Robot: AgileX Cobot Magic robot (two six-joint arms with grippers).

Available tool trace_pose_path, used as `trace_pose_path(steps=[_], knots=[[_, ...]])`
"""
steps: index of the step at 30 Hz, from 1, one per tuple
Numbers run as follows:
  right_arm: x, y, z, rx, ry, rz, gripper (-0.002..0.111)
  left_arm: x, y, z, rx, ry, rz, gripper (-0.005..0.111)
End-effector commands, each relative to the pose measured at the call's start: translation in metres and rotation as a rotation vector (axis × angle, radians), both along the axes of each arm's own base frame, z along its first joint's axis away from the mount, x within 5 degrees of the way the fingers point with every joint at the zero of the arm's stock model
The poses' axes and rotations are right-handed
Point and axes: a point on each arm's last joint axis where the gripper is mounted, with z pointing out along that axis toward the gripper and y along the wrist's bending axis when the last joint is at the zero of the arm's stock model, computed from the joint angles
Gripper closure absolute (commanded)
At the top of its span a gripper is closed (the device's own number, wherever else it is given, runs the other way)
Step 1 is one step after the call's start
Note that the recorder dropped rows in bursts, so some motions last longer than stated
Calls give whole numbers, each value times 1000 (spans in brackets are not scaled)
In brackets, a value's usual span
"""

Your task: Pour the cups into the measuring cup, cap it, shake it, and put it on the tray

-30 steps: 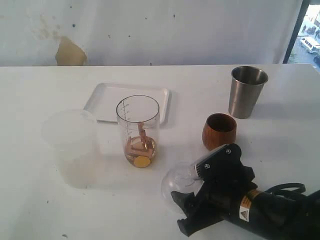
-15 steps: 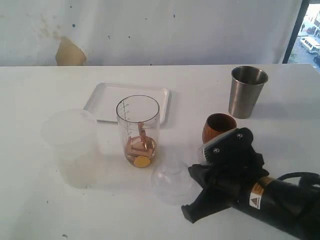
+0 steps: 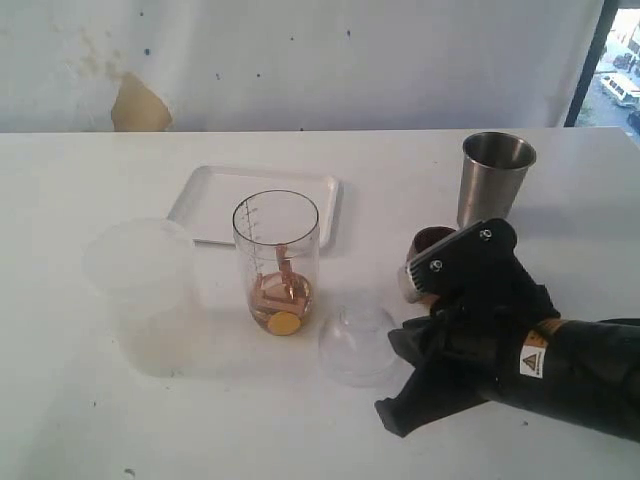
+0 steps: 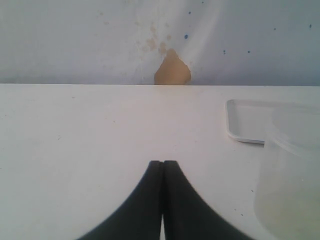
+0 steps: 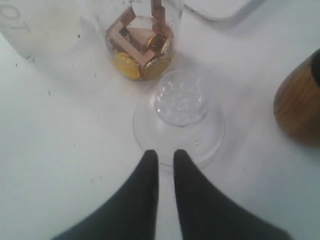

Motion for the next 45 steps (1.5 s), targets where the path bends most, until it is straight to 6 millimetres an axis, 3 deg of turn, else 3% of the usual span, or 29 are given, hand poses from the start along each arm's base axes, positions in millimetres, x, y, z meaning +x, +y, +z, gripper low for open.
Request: trace_pose_path(steps=[1, 2, 3, 5, 6, 17, 24, 33, 41, 45], knots=[[5, 1, 2, 16, -37, -8, 48, 0, 0, 1, -11, 1, 1, 3], [8, 3, -1, 20, -47, -11, 30, 0, 0, 1, -11, 1, 1, 3], [10, 4, -3, 25, -58, -15, 20, 0, 0, 1, -11, 1, 1, 3], [15, 8, -13, 13, -60, -16, 7, 0, 0, 1, -11, 1, 1, 3], [17, 9, -17, 9, -58, -18, 7, 0, 0, 1, -11, 1, 1, 3], [43, 28, -58, 66, -238, -4, 29, 0, 0, 1, -11, 1, 1, 3], [44, 29, -57, 82, -268, -5, 56, 0, 0, 1, -11, 1, 1, 3], [45, 30, -69, 59, -247, -3, 59, 0, 0, 1, -11, 1, 1, 3], [48, 31, -67, 64, -293, 8, 60, 0, 0, 1, -11, 1, 1, 3], [47, 31, -69, 57, -284, 7, 70, 0, 0, 1, -11, 1, 1, 3]])
